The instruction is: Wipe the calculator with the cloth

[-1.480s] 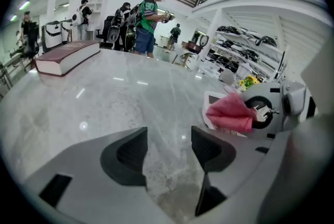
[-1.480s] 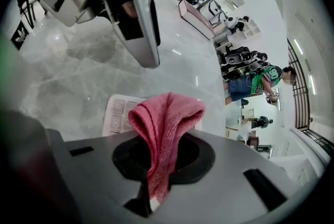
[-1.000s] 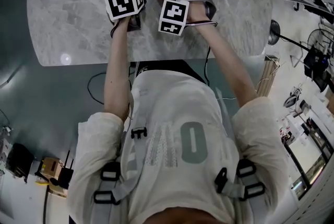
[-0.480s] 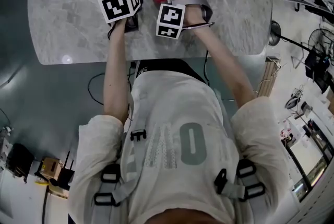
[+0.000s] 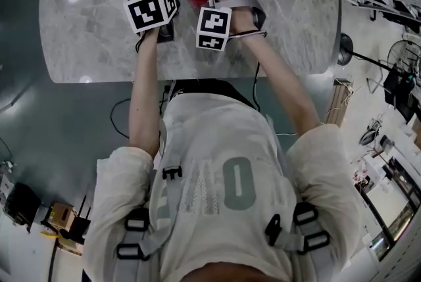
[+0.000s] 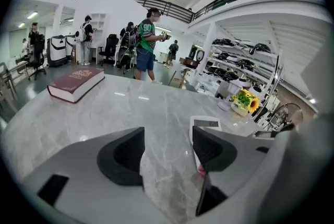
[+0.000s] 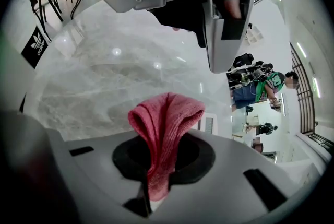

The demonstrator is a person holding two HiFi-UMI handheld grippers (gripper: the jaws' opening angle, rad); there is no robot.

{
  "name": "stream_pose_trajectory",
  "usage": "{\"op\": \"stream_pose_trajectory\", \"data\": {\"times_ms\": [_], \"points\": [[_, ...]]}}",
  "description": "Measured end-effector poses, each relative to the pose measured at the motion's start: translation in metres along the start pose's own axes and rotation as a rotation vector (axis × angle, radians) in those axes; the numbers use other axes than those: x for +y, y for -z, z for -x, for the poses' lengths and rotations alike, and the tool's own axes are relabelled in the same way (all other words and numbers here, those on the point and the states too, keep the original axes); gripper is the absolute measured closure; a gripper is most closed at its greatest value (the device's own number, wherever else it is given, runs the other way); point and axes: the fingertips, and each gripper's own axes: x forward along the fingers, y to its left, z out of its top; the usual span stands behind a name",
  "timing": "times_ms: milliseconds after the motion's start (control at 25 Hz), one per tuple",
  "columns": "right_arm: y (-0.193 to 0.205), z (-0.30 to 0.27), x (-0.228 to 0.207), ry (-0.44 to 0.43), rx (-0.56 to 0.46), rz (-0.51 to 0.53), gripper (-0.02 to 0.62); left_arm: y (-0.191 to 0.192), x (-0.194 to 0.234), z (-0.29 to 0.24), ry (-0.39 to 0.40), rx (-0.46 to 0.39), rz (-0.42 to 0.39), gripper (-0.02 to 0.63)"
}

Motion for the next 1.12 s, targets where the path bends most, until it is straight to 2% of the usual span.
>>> {"op": "stream_pose_trajectory", "data": {"times_ms": [120, 240, 440, 680, 800, 880, 1000, 1120], "points": [[0.000, 0.014, -0.025, 0.053, -0.014, -0.024, 0.543, -0.022, -0.005, 0.010, -0.005, -0.041, -0.022, 0.330], [-0.001, 0.036, -0.064, 0.144, -0.043, -0.065, 0.543, -0.054, -0.013, 0.024, -0.004, -0.108, -0.060, 0.330], [0.000, 0.113, -0.137, 0.348, -0.174, -0.205, 0.543, -0.126, -0.043, 0.078, -0.013, -0.305, -0.149, 0.336], [0.012, 0.215, -0.180, 0.579, -0.325, -0.386, 0.541, -0.184, -0.091, 0.165, 0.028, -0.582, -0.268, 0.447], [0.029, 0.256, -0.184, 0.688, -0.391, -0.534, 0.541, -0.192, -0.111, 0.204, 0.024, -0.709, -0.317, 0.511], [0.041, 0.276, -0.180, 0.746, -0.432, -0.640, 0.541, -0.191, -0.120, 0.223, 0.014, -0.763, -0.339, 0.548], [0.057, 0.295, -0.165, 0.796, -0.508, -0.795, 0.541, -0.175, -0.129, 0.242, 0.004, -0.796, -0.371, 0.568], [0.072, 0.300, -0.144, 0.788, -0.564, -0.930, 0.541, -0.156, -0.126, 0.253, -0.015, -0.816, -0.371, 0.581]]}}
